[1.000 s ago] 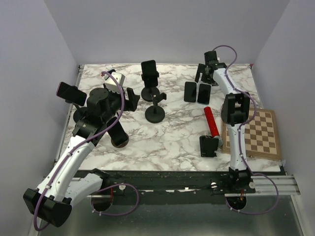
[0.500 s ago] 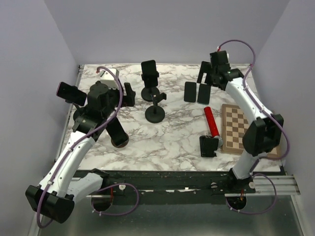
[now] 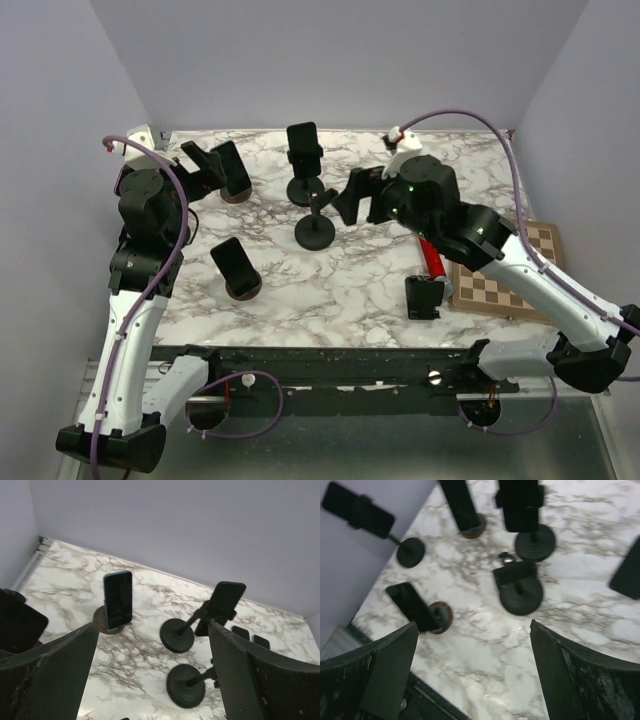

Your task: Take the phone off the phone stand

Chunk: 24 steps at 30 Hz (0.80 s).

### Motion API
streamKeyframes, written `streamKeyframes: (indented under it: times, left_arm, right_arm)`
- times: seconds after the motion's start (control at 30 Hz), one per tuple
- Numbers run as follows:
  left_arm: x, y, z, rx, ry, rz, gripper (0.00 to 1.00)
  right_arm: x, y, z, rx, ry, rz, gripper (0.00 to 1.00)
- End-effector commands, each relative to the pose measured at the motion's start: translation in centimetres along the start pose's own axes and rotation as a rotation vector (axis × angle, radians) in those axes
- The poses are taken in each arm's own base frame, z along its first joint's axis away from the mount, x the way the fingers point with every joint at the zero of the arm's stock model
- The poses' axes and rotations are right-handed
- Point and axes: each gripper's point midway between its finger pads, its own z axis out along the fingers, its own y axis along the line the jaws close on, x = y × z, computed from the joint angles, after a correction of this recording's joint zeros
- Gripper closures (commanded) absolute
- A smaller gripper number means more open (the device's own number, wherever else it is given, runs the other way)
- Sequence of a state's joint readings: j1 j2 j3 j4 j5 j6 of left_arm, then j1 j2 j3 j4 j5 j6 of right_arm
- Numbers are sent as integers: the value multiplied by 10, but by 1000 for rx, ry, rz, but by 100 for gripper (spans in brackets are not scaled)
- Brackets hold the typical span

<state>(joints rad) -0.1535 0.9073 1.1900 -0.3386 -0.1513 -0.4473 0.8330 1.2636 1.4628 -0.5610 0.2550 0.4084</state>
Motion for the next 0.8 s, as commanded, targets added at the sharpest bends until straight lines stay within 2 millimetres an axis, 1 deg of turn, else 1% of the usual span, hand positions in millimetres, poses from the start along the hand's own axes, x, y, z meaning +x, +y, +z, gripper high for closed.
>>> streamKeyframes:
  times: [0.0, 0.07, 0.17, 0.23, 0.33, 0.43, 0.5, 0.57, 0.67, 0.77]
  left_arm:
    - [-10, 38, -10, -151, -94, 122, 2]
    - [-12, 54, -15, -229, -111, 148, 2]
    - [-24, 65, -25, -295, -144, 179, 1]
    - [-29, 70, -31, -330, -164, 176, 2]
    - [-29, 78, -33, -375, -171, 171, 2]
    - [-27, 78, -31, -376, -165, 160, 1]
    - [-22, 76, -27, -357, -156, 151, 1]
    - [-19, 75, -25, -352, -150, 141, 2]
    - [-20, 76, -26, -354, -156, 134, 1]
    - [-20, 76, -27, -353, -158, 133, 2]
  right_arm:
    - [21, 72, 6, -140, 34, -51, 0]
    - [37, 102, 13, -202, 70, -58, 0]
    - [68, 145, 27, -284, 110, -94, 0]
    - [91, 165, 44, -304, 148, -102, 0]
    - [122, 188, 63, -297, 164, -126, 0]
    - [153, 198, 86, -247, 165, -129, 0]
    - [171, 198, 99, -193, 173, -139, 0]
    - [188, 199, 109, -166, 190, -151, 0]
    - [207, 205, 118, -181, 215, -160, 0]
    - [223, 205, 131, -154, 229, -202, 0]
